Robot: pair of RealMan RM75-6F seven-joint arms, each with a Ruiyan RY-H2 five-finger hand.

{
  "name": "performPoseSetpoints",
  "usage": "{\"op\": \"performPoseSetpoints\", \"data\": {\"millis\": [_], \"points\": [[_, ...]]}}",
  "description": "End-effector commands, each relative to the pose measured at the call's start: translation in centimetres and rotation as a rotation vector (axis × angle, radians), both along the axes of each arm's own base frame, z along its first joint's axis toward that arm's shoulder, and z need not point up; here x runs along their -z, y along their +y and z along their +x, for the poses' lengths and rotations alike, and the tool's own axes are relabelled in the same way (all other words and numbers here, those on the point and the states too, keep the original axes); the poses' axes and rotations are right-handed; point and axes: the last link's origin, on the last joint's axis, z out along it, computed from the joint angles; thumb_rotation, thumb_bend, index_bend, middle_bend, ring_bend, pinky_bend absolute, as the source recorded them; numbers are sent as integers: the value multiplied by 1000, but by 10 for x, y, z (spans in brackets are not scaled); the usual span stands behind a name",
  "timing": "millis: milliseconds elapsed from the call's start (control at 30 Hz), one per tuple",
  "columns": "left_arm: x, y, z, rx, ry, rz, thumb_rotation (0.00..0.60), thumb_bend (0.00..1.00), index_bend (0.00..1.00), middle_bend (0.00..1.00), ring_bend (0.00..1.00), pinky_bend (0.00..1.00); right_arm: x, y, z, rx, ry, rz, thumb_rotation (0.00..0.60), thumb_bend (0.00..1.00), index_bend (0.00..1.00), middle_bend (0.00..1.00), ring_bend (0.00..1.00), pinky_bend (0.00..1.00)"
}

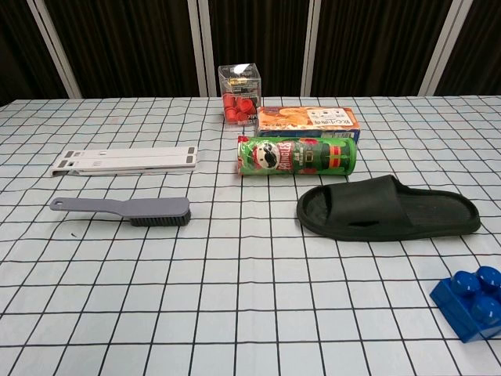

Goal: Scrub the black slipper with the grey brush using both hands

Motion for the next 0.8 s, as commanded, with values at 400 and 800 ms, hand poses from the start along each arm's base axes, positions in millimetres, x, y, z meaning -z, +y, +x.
{"op": "performPoseSetpoints", "data": {"millis": [400,800], "points": [[31,55,13,-8,-8,32,600,141,116,178,70,111,10,-19,-2,17,18,28,600,438,0,0,0,0],[93,129,56,8,-81,3,600,225,221,307,183,229,17,-43,-1,37,29,52,600,438,0,0,0,0]]}}
